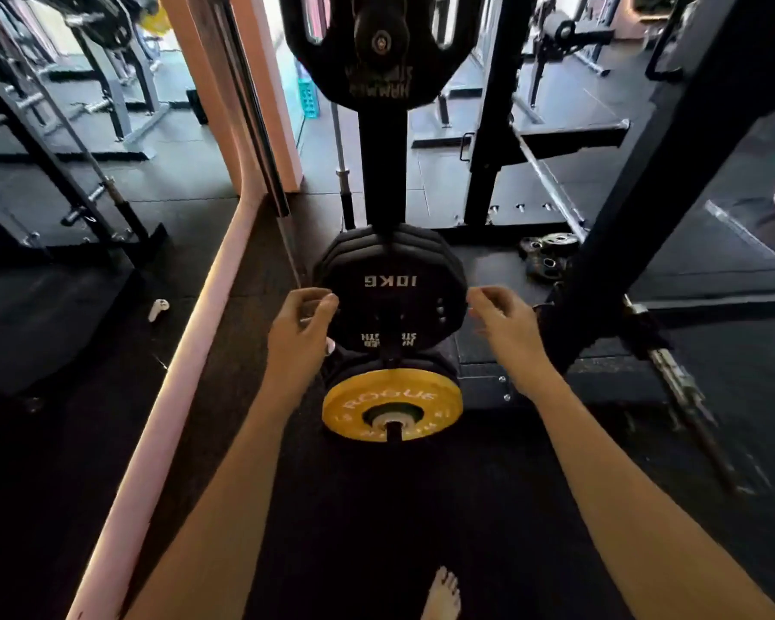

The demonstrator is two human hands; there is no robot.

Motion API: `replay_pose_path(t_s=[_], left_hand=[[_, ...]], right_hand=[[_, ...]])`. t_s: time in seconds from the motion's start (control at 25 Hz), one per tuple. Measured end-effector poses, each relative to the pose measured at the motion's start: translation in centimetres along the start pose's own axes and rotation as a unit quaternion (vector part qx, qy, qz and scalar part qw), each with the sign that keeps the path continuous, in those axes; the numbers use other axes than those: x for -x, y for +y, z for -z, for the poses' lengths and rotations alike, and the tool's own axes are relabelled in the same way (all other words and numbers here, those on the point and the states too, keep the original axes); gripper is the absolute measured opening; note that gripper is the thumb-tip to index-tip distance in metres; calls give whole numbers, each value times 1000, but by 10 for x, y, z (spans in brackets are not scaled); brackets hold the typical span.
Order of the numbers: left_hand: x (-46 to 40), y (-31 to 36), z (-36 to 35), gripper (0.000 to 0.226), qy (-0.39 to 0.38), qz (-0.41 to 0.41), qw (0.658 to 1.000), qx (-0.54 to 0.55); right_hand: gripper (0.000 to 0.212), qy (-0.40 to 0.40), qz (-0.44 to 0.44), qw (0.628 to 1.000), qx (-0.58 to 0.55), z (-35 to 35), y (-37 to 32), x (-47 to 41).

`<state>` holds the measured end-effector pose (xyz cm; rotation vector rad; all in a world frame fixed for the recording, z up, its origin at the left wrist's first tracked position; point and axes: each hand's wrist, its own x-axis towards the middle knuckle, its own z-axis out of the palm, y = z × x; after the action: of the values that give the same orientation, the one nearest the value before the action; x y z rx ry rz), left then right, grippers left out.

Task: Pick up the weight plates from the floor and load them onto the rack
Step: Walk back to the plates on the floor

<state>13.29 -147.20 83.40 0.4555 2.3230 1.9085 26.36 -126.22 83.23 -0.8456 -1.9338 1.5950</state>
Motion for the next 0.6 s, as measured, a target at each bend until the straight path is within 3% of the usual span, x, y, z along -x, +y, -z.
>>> replay_pose_path(t_s=[0.16,0.36,0.48,0.6], left_hand=[[58,-59,17,5,-119,76,984,-113],[146,-117,43,23,-266,191,919,-222],[195,-144,46,30,-346,275,848,-292],[244,-173,44,39,-432,303,770,-360]], right_hand=[[18,3,-95,994,56,-4,65,77],[27,-14,-240,964,110,1,141,192],[23,-27,-326,937,125,17,180,259],[18,-19,-397,911,113,40,215,326]])
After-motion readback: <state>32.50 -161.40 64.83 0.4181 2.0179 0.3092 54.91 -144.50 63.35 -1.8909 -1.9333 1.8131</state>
